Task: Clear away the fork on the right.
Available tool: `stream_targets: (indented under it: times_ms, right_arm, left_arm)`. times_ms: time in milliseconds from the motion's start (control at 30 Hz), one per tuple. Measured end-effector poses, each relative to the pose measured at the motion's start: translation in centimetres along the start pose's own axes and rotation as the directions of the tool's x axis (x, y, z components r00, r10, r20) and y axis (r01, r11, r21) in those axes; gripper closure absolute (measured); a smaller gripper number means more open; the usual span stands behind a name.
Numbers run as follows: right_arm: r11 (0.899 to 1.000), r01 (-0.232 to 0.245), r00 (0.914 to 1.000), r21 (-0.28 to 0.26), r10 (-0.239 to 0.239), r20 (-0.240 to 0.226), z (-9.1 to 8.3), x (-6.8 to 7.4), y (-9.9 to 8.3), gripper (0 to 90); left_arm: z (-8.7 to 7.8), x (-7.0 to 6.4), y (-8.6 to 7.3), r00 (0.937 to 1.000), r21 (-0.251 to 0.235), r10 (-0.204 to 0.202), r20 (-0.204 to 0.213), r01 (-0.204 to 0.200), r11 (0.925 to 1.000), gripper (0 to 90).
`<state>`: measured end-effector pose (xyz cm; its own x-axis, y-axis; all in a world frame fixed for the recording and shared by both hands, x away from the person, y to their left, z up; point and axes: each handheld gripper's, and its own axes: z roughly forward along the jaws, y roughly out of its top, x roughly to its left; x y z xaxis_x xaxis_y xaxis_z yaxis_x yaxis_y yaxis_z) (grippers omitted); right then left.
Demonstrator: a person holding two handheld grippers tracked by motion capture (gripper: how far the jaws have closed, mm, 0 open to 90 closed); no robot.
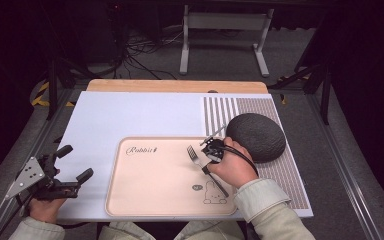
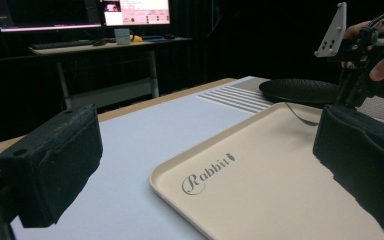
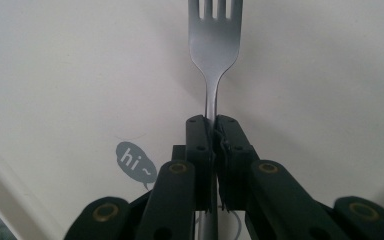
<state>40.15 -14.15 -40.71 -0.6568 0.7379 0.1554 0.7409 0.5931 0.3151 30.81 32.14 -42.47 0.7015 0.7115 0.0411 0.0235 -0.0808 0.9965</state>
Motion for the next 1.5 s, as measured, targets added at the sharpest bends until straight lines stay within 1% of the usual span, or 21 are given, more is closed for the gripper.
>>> stream_targets:
  times_ms: [433,567,667,733,767,800,833,867,900,967,1067,1100,1133,1167,1233,1267,1367,1400,1433,1467,1500]
  right_arm:
    - [1.0,0.007,1.0,0.019,-0.007,0.005,0.5,0.0,-0.1,84.4]
    - [1.0,0.013,0.9999,0.007,-0.013,0.002,0.4,0.1,0.0,80.4]
    - [0.999,0.045,0.999,-0.015,-0.045,0.005,0.1,0.2,0.1,80.0]
    - [0.996,0.076,0.9971,-0.036,-0.076,0.009,-0.2,0.3,0.2,82.0]
    - [0.993,0.104,0.9945,-0.052,-0.104,0.009,-0.4,0.4,0.4,84.6]
    - [0.987,0.148,0.9889,-0.061,-0.148,0.01,-0.6,0.4,0.5,89.1]
    - [0.981,0.184,0.983,-0.063,-0.183,0.016,-0.7,0.4,0.6,90.0]
    - [0.965,0.25,0.9682,-0.084,-0.248,0.032,-0.9,0.6,0.7,90.0]
    - [0.945,0.31,0.9506,-0.105,-0.308,0.038,-1.1,0.8,0.9,90.0]
    - [0.908,0.395,0.9187,-0.143,-0.392,0.046,-1.1,1.0,1.1,90.0]
    - [0.868,0.459,0.8872,-0.188,-0.459,0.047,-1.0,1.2,1.3,90.0]
    - [0.857,0.475,0.8784,-0.202,-0.476,0.046,-0.9,1.2,1.4,90.0]
    - [0.837,0.502,0.8619,-0.217,-0.505,0.049,-0.8,1.3,1.5,90.0]
    - [0.831,0.511,0.8556,-0.221,-0.516,0.039,-0.6,1.3,1.5,90.0]
    - [0.831,0.512,0.8555,-0.219,-0.516,0.042,-0.4,1.3,1.5,90.0]
    - [0.825,0.521,0.8498,-0.22,-0.525,0.043,-0.2,1.3,1.5,90.0]
    - [0.818,0.533,0.8408,-0.215,-0.541,0.027,0.5,1.3,1.6,90.0]
    - [0.821,0.534,0.84,-0.203,-0.542,0.018,0.8,1.4,1.6,90.0]
    - [0.82,0.539,0.8366,-0.194,-0.548,0.01,1.1,1.4,1.6,90.0]
    - [0.823,0.536,0.8383,-0.186,-0.545,0.004,1.4,1.5,1.5,90.0]
    - [0.821,0.543,0.8342,-0.178,-0.551,0.0,1.6,1.5,1.5,90.0]
  left_arm:
    - [0.0,0.0,0.0,1.0,-0.001,0.001,0.001,-0.001,1.0,0.3]
    - [0.0,0.0,0.0,1.0,-0.001,0.001,0.001,-0.001,1.0,0.3]
    - [0.0,0.0,0.0,1.0,0.0,0.0,0.0,0.0,1.0,0.3]
    - [0.0,0.0,0.0,1.0,0.0,0.0,0.001,0.0,1.0,0.3]
    - [0.0,0.0,0.0,1.0,0.0,0.001,0.001,-0.001,1.0,0.3]
    - [0.0,0.0,0.0,1.0,0.0,0.001,0.001,-0.001,1.0,0.3]
    - [0.0,0.0,0.0,1.0,0.0,0.0,0.001,0.0,1.0,0.3]
    - [0.0,0.0,0.0,1.0,0.0,-0.001,0.0,0.001,1.0,0.3]
    - [0.0,0.0,0.0,1.0,0.0,-0.001,0.0,0.001,1.0,0.3]
    - [0.0,0.0,0.0,1.0,0.0,-0.001,0.001,0.001,1.0,0.3]
    - [0.0,0.0,0.0,1.0,0.0,-0.002,0.001,0.002,1.0,0.4]
    - [0.0,0.0,0.0,1.0,-0.001,-0.002,0.0,0.002,1.0,0.3]
    - [0.0,0.0,0.0,1.0,-0.001,-0.002,0.0,0.002,1.0,0.3]
    - [0.0,0.0,0.0,1.0,-0.001,-0.003,0.0,0.003,1.0,0.4]
    - [0.0,0.0,0.0,1.0,-0.001,-0.003,0.001,0.003,1.0,0.3]
    - [0.0,0.0,0.0,1.0,0.002,-0.003,0.002,0.003,1.0,0.3]
    - [0.0,0.1,0.0,1.0,0.0,-0.003,0.001,0.003,1.0,0.3]
    - [0.0,0.1,0.0,1.0,-0.001,-0.003,0.001,0.003,1.0,0.3]
    - [0.0,0.1,0.0,1.0,-0.001,-0.004,0.001,0.004,1.0,0.3]
    - [0.0,0.1,0.0,1.0,-0.001,-0.004,0.001,0.004,1.0,0.3]
    - [0.0,0.1,0.0,1.0,0.0,-0.003,0.002,0.003,1.0,0.3]
